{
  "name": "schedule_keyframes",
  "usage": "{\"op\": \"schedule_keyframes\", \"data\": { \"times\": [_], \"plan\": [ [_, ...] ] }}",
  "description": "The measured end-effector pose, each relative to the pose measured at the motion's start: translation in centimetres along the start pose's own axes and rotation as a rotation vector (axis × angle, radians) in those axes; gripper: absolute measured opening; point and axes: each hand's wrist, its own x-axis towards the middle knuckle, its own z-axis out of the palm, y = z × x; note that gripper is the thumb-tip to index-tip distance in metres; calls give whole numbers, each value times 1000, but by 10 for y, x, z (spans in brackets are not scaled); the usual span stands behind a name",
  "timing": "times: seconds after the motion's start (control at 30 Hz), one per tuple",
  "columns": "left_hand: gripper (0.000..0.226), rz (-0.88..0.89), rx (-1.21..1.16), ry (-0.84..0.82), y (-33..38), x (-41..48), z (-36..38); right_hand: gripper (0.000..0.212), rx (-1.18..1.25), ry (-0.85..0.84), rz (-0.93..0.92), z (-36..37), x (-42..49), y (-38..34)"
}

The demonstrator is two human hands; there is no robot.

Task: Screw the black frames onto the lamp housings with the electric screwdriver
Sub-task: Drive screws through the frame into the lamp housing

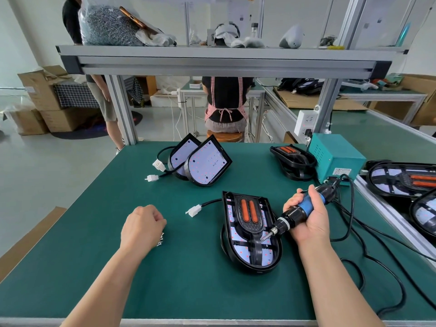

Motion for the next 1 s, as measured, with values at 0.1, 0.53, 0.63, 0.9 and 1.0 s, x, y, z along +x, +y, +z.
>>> {"op": "schedule_keyframes", "data": {
  "times": [0.1, 0.53, 0.63, 0.9, 1.0],
  "plan": [
    [14, 48, -96, 63, 11, -3, -3, 23, 13, 8, 0, -1, 1, 0],
    [25, 431, -467, -345, 129, -79, 21, 26, 297, 30, -29, -2, 3, -12],
    [26, 450, -443, -381, 137, -87, 28, 26, 337, 52, -59, -2, 4, -17],
    [20, 419, -554, -351, 143, -95, 39, 26, 316, 62, -55, -3, 7, -16],
    [21, 409, -567, -351, 143, -95, 40, 26, 305, 68, -57, -3, 7, -15]
  ]
}}
